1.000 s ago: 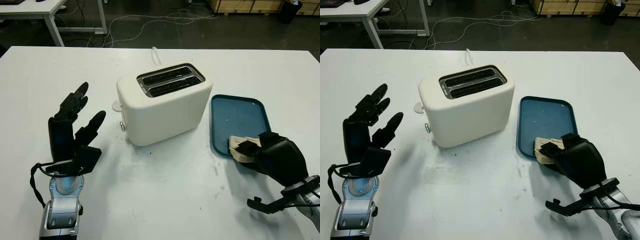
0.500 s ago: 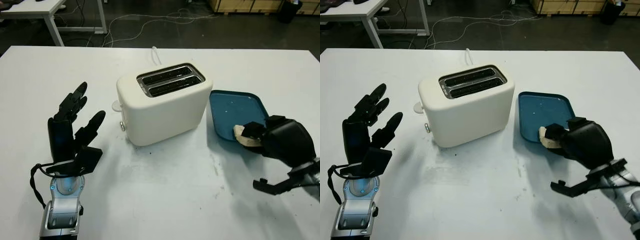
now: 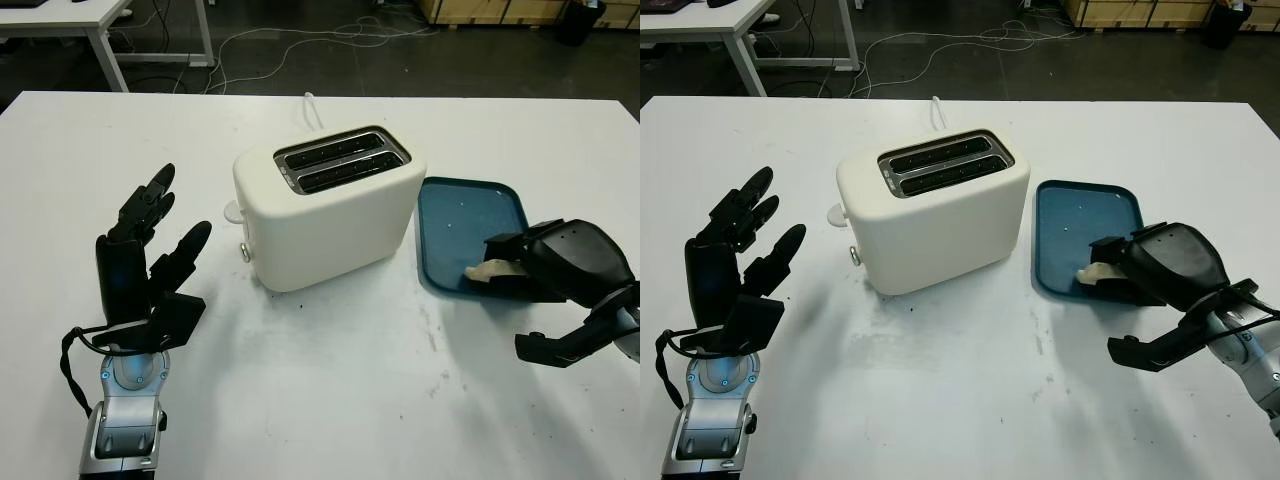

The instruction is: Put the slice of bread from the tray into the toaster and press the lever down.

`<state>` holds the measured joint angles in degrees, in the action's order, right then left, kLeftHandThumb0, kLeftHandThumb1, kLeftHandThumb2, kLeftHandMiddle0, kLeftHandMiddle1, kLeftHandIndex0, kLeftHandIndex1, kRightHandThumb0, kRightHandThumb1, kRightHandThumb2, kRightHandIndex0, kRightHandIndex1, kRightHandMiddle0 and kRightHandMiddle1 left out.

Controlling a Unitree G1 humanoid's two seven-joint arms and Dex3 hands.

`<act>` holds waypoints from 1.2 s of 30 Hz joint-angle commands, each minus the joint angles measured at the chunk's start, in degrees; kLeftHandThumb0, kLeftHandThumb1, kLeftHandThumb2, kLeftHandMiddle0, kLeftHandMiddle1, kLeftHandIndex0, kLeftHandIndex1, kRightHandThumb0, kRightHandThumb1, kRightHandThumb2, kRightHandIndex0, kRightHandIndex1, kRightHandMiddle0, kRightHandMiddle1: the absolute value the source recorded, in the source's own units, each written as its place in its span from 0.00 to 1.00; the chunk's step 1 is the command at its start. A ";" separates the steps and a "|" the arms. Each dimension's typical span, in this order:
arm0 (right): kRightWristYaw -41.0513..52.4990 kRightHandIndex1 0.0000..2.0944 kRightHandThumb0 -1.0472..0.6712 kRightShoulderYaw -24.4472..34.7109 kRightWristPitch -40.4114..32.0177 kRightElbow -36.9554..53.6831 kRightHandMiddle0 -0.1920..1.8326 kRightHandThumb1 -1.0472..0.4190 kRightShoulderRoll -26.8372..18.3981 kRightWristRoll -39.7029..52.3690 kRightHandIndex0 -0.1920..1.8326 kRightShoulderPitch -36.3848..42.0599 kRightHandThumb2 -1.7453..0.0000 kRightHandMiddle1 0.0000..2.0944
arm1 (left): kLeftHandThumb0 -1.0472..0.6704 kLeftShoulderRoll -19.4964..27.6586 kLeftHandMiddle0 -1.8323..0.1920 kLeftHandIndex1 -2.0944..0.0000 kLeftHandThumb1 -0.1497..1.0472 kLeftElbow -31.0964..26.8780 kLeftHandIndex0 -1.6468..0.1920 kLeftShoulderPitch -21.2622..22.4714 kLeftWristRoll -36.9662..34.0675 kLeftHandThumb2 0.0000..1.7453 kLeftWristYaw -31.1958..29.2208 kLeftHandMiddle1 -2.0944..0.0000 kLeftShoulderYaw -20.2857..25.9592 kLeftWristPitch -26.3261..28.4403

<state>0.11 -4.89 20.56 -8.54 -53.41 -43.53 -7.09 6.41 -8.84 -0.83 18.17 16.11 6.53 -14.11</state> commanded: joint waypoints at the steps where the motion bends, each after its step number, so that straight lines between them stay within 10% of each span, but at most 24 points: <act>1: 0.63 0.83 0.30 0.62 -1.11 1.84 0.55 0.09 -0.39 -0.62 0.50 0.07 0.64 0.44 | 0.19 -0.09 0.55 1.00 0.89 0.19 0.59 -0.31 0.26 0.12 0.32 1.00 -0.02 -0.57; 14: -7.39 0.83 0.34 5.62 0.71 -3.92 0.41 0.09 -2.01 -0.61 0.50 -14.33 0.61 0.71 | 0.17 -0.07 0.55 1.00 0.89 0.35 0.59 -0.28 1.54 0.14 1.12 1.00 -0.18 -0.30; 19: -4.38 0.83 0.36 5.57 5.01 -11.68 0.42 0.09 -2.19 6.43 0.49 -26.23 0.78 0.74 | 0.18 0.02 0.55 1.00 0.89 0.53 0.58 -0.17 1.14 0.13 1.08 1.00 -0.30 -0.57; 23: 4.84 0.83 0.35 6.06 5.97 -16.07 0.42 0.09 -1.29 16.39 0.48 -34.27 0.80 0.71 | 0.18 -0.27 0.55 1.00 0.89 0.28 0.58 -0.14 1.28 0.12 1.47 1.00 -0.37 -0.30; 26: 13.97 0.78 0.34 5.99 5.40 -18.41 0.53 0.09 -0.56 24.40 0.45 -41.22 0.80 0.37 | 0.18 -0.49 0.54 1.00 0.89 0.25 0.58 0.02 0.77 0.12 1.40 1.00 -0.38 -0.19; 28: 17.46 0.82 0.33 5.50 6.11 -20.82 0.45 0.09 0.18 26.91 0.47 -45.70 0.81 0.68 | 0.18 -0.29 0.55 1.00 0.89 0.17 0.58 0.00 0.45 0.12 0.88 1.00 -0.44 -0.04; 30: 22.91 0.83 0.31 5.40 5.37 -23.87 0.44 0.09 1.92 31.14 0.50 -50.69 0.82 0.78 | 0.18 -0.28 0.55 1.00 0.89 -0.12 0.59 -0.06 0.90 0.12 0.94 1.00 -0.49 0.45; 36: 35.39 0.79 0.28 3.90 2.30 -31.35 0.58 0.09 8.31 38.02 0.59 -63.53 0.88 0.67 | 0.20 -0.16 0.55 1.00 0.89 0.91 0.58 0.31 0.43 0.12 1.27 1.00 -0.41 -1.28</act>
<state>33.88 -0.62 23.99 -38.87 -46.31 -6.91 -68.37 6.28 -8.61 -0.58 18.71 17.16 6.15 -14.40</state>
